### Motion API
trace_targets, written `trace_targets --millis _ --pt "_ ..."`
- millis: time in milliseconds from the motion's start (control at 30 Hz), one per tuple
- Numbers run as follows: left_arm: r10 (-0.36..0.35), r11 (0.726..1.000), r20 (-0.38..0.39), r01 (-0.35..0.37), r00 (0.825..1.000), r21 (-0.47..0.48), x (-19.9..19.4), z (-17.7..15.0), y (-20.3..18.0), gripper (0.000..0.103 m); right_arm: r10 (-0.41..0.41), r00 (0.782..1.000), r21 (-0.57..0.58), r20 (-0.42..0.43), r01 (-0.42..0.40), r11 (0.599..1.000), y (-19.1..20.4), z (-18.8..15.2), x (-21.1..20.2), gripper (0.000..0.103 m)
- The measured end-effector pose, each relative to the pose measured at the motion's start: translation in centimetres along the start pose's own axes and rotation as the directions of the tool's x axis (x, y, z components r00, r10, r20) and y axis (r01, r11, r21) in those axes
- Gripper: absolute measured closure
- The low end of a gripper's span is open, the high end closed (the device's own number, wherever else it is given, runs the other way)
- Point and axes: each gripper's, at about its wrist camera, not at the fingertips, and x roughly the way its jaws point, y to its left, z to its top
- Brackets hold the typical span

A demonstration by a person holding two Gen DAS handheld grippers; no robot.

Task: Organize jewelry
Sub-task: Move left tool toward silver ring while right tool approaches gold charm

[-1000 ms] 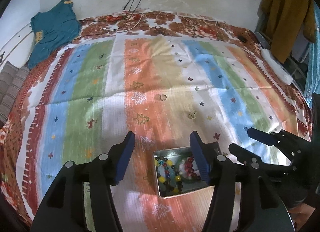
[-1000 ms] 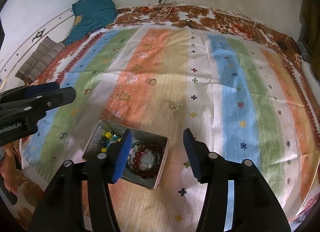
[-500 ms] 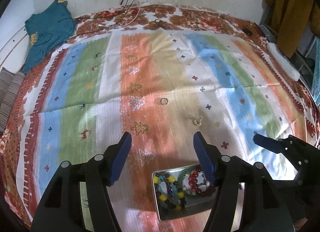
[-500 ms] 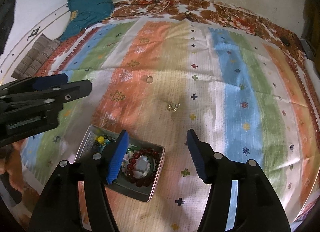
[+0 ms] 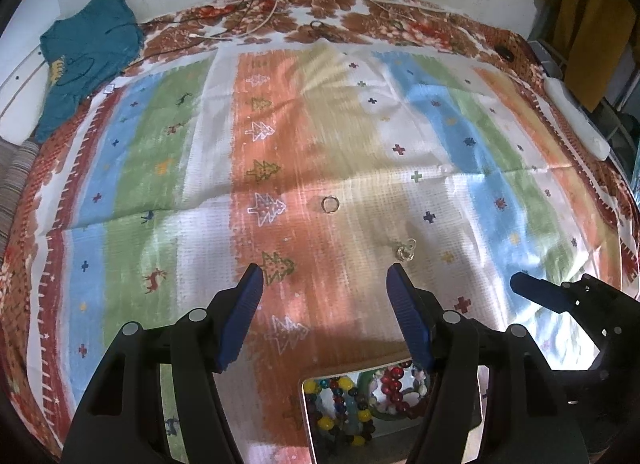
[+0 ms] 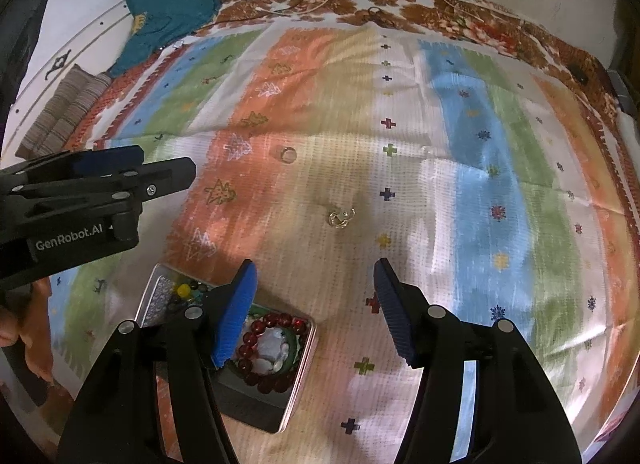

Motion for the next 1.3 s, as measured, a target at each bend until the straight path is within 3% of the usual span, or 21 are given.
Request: trace_targets --millis 1067,1300 --pt "0.022 1.000 -0.132 -0.023 0.991 -0.006 9.2 4.4 1.5 0.041 -0.028 0.992 -0.012 -0.120 0.026 1.000 -0.9 2.7 7.8 0.042" --pt "0.000 1.000 -0.156 -0.001 0.988 -0.002 10.7 5.1 1.5 0.044 -0.036 0.989 0.001 -0.143 0.036 0.999 -1.2 3.2 9.4 0.043"
